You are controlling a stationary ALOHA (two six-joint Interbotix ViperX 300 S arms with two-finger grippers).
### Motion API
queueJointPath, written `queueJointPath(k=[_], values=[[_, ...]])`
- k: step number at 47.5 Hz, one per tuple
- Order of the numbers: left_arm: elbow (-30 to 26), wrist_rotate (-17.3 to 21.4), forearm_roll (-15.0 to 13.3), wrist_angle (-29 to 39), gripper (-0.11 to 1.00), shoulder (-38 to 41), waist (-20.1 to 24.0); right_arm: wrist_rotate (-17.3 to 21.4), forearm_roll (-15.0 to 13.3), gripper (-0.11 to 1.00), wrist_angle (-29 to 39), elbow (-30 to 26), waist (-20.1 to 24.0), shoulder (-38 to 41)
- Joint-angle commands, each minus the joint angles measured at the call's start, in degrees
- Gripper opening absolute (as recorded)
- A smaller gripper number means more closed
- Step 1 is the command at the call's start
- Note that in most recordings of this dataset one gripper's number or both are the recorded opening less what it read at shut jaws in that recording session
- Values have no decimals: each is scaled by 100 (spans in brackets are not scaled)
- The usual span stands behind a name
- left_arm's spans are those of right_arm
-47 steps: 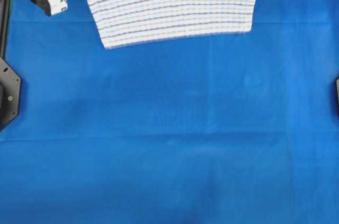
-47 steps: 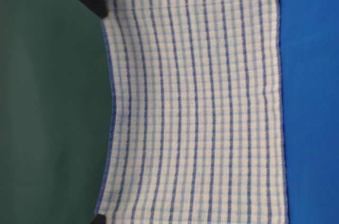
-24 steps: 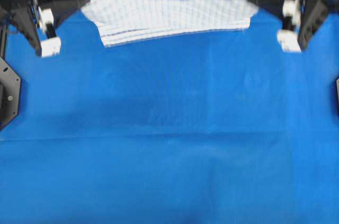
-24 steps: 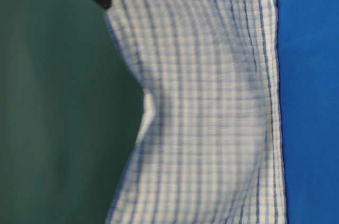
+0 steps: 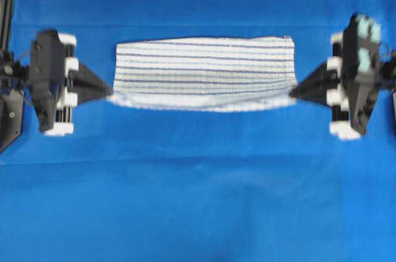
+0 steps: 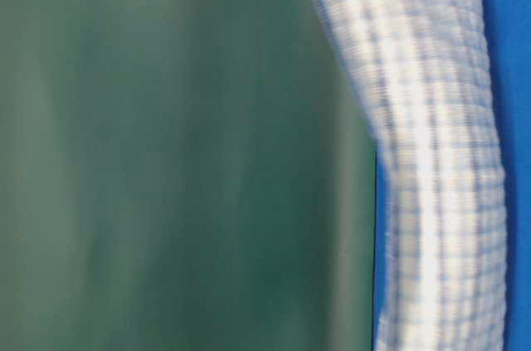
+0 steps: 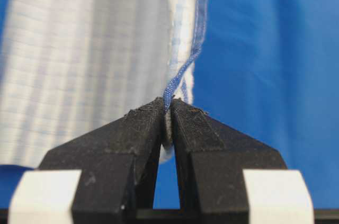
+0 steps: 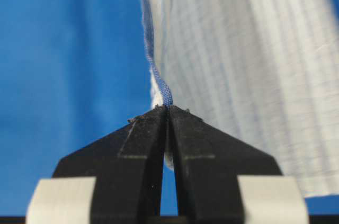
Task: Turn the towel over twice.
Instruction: 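Swing the held edge down toward the near side, flipping the towel, then lay the towel flat and open both grippers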
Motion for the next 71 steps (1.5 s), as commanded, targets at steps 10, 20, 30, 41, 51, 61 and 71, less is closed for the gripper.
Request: queueJointPath(k=[10,20,30,41,51,61,71], values=[[-97,-606,-9,-35,4,598,-782,615,26,5,-510,-9,765,650],[-246,-817,-18,-123,4,853,-1099,729,26,5,-554,-123,1107,835],[-290,-835,-18,-466,4,853,-1485,738,26,5,-536,-114,1266,817],[-334,-835,-18,-527,6,932,-1503,738,9,5,-466,-105,1274,817],[-448,-826,-18,-527,24,1099,-1503,738,0,5,-202,-114,1266,817],[-580,-817,-18,-510,65,1257,-1503,738,0,6,-176,-132,1266,817],[-624,-756,-18,-501,74,1143,-1503,659,-132,49,-141,-272,1274,809]])
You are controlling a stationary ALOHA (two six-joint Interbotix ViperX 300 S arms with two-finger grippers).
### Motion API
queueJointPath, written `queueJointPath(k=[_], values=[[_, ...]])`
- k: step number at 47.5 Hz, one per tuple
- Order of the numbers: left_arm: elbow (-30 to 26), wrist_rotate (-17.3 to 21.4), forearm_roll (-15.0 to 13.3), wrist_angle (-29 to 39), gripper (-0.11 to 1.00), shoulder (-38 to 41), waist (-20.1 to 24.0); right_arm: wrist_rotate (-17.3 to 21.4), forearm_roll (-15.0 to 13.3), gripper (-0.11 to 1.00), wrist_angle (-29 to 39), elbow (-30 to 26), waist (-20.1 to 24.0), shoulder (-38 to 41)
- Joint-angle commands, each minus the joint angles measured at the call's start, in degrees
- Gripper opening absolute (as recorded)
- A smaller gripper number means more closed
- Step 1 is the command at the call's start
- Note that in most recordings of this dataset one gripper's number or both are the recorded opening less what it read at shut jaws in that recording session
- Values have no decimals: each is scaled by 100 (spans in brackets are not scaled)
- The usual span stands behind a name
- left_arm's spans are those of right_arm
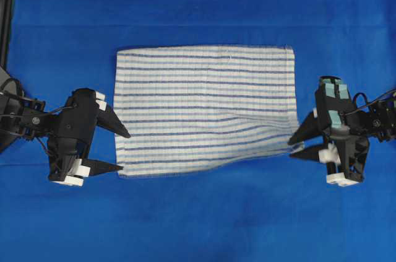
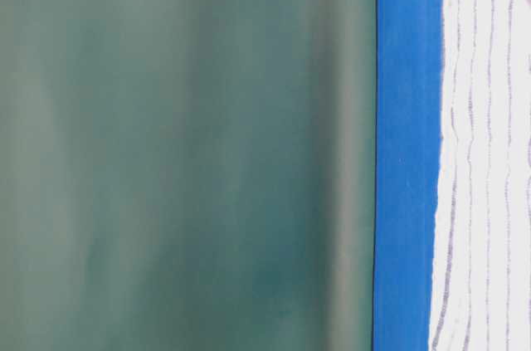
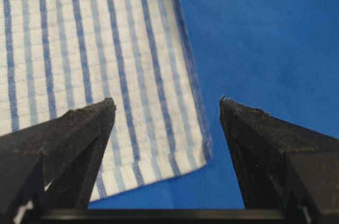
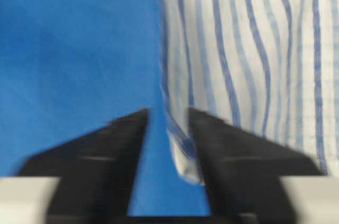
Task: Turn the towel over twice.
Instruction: 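Lay the towel flat and open both grippers, then move both grippers back up to the towel's top corners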
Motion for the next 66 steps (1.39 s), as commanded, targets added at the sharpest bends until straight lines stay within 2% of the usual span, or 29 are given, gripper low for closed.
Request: queueJointPath(k=[1,2,4,13,23,29,33,46,54,66], values=[[-123,18,0,-26,74,-132,-18,-26,-132,55,0,-185,18,-53],[-132,26,0,-26,74,-149,-9,-26,-176,61,9,-211,18,-70],[-132,26,-9,-26,74,-202,26,-26,-299,65,62,-255,9,-105],[-123,53,0,-26,74,-527,308,-26,-642,59,246,-334,-316,-413],[-88,70,0,-26,74,-879,835,-26,-1028,59,229,-229,-1090,-870],[-44,88,0,-26,74,-932,1248,-26,-1081,59,246,-176,-1635,-984],[-44,237,0,-26,74,-923,1441,-26,-1116,59,246,-176,-1951,-984],[-9,738,0,-26,74,-826,1749,-35,-1222,59,220,-149,-2355,-861],[97,853,0,-97,74,-448,2268,-35,-1222,59,44,-79,-2751,-501],[149,1116,0,-527,74,422,3041,-35,-1230,59,-659,-18,-3498,545]])
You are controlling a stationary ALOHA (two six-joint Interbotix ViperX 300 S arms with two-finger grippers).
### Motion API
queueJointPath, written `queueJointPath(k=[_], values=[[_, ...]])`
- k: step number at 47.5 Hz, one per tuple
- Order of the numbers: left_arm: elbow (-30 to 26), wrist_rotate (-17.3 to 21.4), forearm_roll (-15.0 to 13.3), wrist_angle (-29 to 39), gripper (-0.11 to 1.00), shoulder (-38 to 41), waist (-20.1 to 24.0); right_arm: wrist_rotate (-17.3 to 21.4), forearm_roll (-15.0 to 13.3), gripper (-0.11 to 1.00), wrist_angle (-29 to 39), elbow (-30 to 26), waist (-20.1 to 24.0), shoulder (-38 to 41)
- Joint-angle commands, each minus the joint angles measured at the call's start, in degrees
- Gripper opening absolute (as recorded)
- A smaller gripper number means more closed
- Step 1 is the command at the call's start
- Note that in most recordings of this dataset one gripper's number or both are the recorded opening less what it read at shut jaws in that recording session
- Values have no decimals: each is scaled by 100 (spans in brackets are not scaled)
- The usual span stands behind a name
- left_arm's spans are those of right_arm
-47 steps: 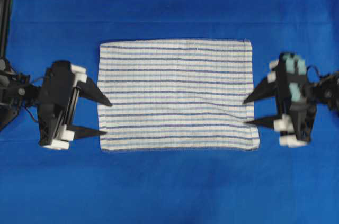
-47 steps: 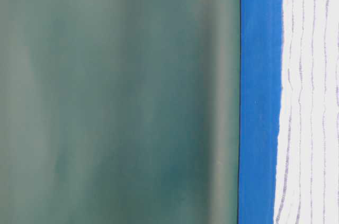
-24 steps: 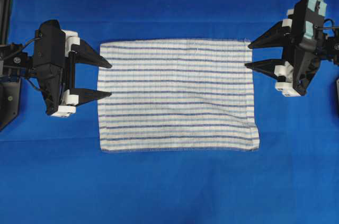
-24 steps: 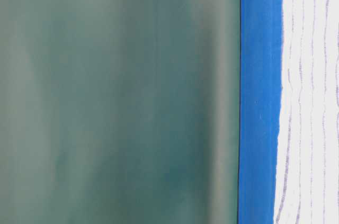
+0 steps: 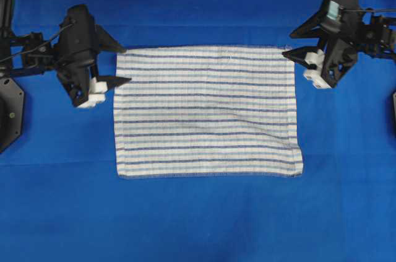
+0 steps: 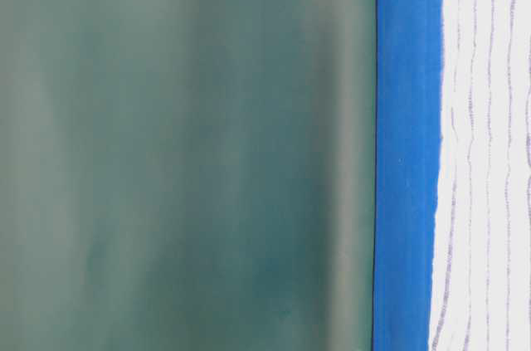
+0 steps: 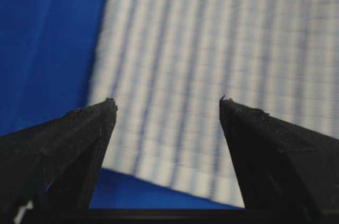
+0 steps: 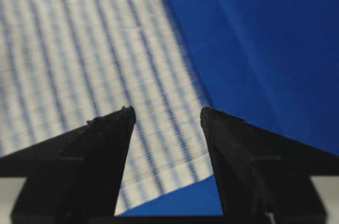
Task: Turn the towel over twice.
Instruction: 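Pinch the top corners of the towel again with both grippers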
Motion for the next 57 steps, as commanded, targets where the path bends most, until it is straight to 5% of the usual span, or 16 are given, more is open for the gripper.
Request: queueJointPath(k=[1,16,30,36,45,48,57], values=[[-53,62,0,-246,74,246,220,-9,-9,59,-255,-44,-220,352],[-70,149,0,-1011,74,1380,765,-9,-79,59,-703,-132,-536,1503],[-79,141,-9,-1055,71,1916,1125,-9,-70,58,-800,-123,-729,1863],[-70,132,-9,-1046,55,1934,1151,-18,-97,50,-800,-97,-765,1890],[-44,70,-9,-1020,14,1916,1151,-26,-114,5,-800,-88,-765,1881],[-44,70,0,-1002,4,1916,1143,-26,-114,6,-800,-97,-765,1881],[-53,62,0,-976,4,1881,1151,-18,-114,6,-800,-132,-809,1872]])
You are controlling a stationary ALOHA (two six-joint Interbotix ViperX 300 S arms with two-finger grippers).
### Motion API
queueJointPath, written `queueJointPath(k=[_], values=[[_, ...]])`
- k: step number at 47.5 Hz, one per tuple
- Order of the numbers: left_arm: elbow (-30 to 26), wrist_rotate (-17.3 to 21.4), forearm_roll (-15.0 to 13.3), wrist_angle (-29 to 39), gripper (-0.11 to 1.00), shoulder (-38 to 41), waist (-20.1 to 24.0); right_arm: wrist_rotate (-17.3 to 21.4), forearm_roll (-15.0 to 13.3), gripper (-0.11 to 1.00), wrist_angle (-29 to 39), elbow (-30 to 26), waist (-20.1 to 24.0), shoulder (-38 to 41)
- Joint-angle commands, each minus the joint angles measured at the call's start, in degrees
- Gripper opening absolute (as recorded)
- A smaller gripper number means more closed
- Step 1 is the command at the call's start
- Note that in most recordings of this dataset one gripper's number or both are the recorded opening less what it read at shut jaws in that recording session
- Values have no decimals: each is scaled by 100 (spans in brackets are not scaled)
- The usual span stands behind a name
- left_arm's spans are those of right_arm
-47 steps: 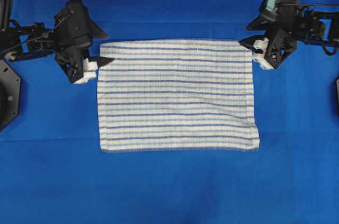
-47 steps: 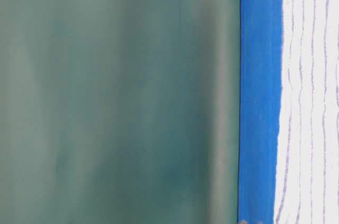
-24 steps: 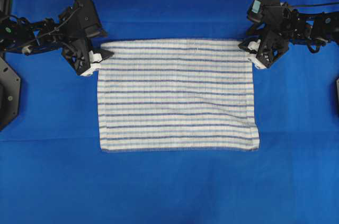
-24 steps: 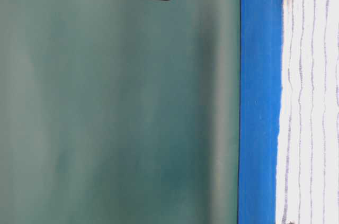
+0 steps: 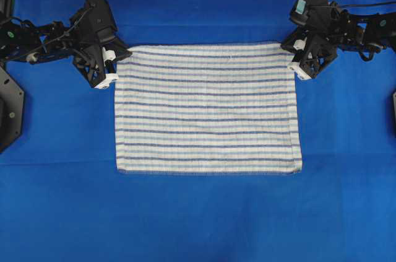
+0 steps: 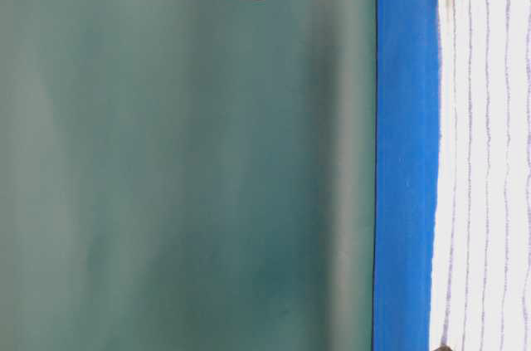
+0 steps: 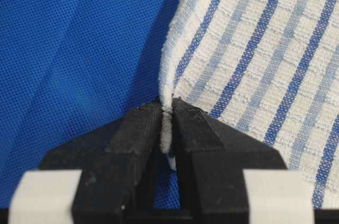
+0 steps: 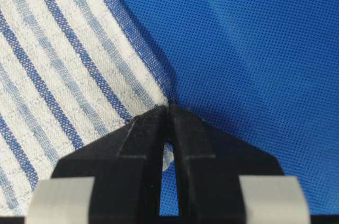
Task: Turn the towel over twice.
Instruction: 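Pinch the top corners of the towel again with both grippers, then lift the held corners up and away from the table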
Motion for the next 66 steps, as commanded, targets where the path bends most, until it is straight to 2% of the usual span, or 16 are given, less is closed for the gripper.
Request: queueJointPath(k=[1,16,26,33,53,66], values=[[-35,0,-9,0,4,-88,35,0,-9,6,-26,-79,-79,-62],[-220,9,-9,97,4,-826,141,-9,-9,6,-9,-281,-501,-598],[-422,26,0,105,4,-1450,615,-26,-44,6,0,-563,-1037,-1037],[-624,53,0,105,4,-1828,888,-88,-202,6,44,-853,-1257,-1283],[-1037,114,0,-193,4,-2259,1134,-123,-562,6,703,-1723,-1327,-1995],[-1063,281,0,-483,4,-2540,1134,-123,-606,6,809,-1837,-1310,-2452]])
